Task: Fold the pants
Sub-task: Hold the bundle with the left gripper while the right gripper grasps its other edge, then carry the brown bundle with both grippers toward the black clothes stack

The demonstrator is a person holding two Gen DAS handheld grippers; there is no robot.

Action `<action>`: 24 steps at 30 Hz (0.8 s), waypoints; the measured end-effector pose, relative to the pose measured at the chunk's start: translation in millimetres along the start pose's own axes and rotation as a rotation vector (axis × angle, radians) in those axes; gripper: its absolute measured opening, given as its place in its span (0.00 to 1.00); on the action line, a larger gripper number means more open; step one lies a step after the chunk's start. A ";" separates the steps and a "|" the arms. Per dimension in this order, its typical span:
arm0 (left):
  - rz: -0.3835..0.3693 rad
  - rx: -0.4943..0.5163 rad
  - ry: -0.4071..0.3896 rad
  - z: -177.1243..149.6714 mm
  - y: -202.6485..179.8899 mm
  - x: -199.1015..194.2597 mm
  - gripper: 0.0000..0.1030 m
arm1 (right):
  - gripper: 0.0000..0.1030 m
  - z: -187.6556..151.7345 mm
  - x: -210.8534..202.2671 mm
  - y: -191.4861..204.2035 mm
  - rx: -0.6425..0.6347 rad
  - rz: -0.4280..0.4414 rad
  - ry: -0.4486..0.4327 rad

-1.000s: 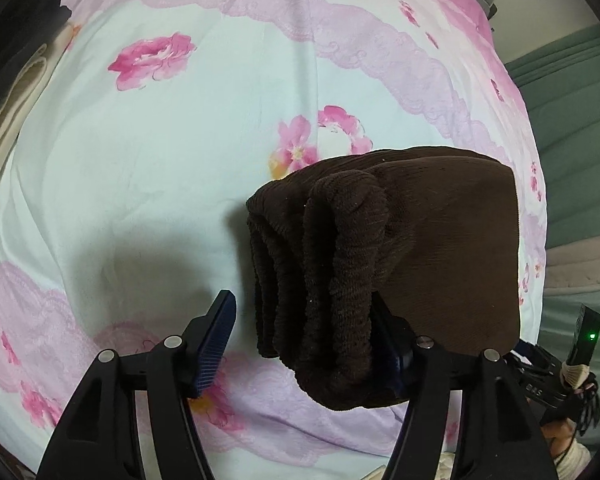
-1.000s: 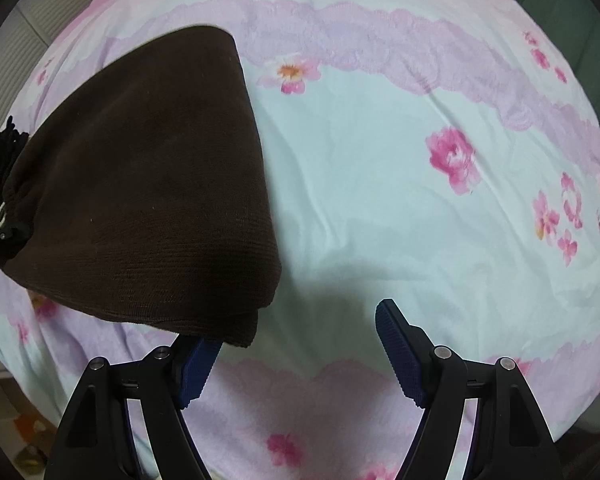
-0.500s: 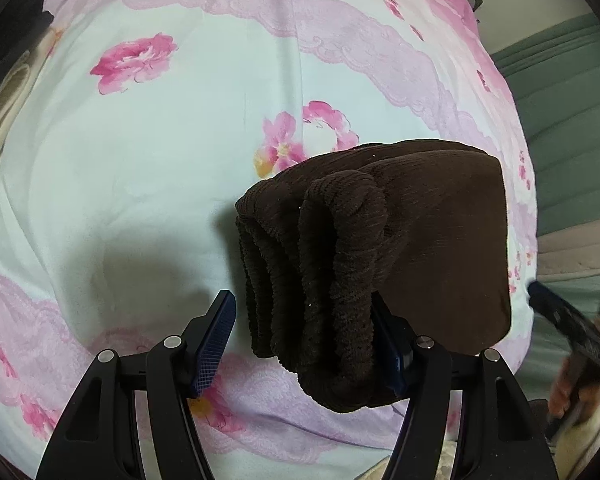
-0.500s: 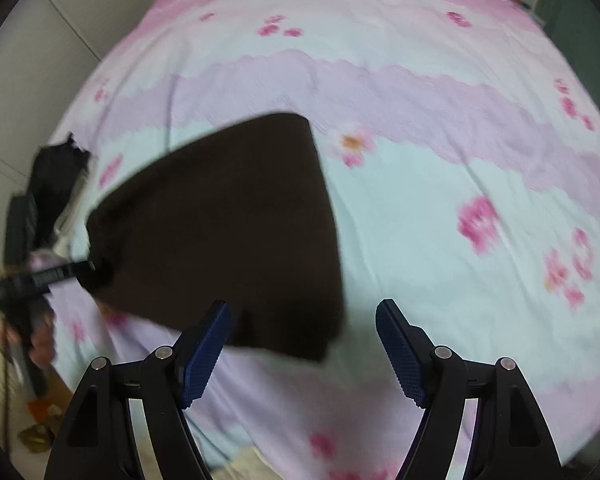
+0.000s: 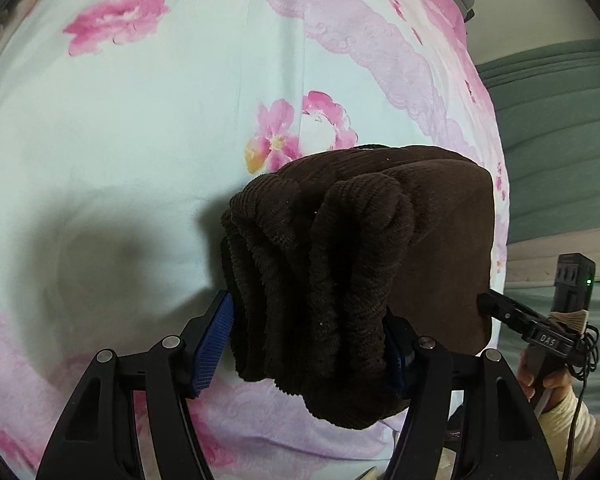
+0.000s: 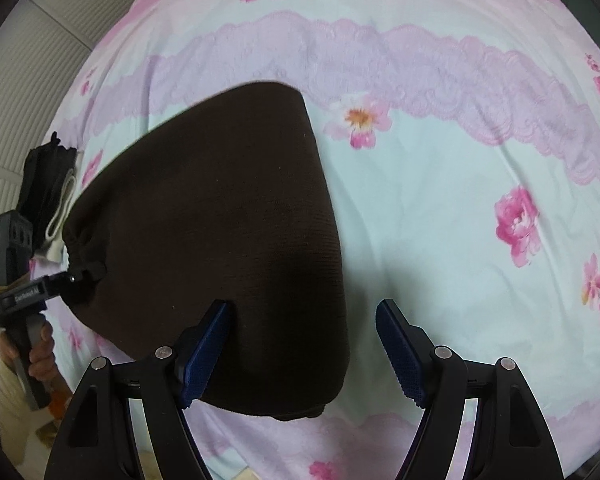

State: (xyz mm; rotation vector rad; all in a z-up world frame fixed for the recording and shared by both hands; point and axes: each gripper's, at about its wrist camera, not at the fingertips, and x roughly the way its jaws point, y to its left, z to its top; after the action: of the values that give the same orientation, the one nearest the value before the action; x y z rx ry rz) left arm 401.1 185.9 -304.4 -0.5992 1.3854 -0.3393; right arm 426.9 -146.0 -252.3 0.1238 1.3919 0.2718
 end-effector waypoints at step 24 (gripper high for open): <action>-0.002 -0.065 -0.037 4.4 -17.9 2.2 0.45 | 0.50 17.9 43.9 -9.0 0.112 0.213 0.030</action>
State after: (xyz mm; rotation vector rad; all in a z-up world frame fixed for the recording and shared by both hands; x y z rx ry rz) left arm 407.9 171.2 -295.5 -0.6571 1.3644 -0.2840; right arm 452.3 -142.0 -293.2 0.3629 1.4256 0.3737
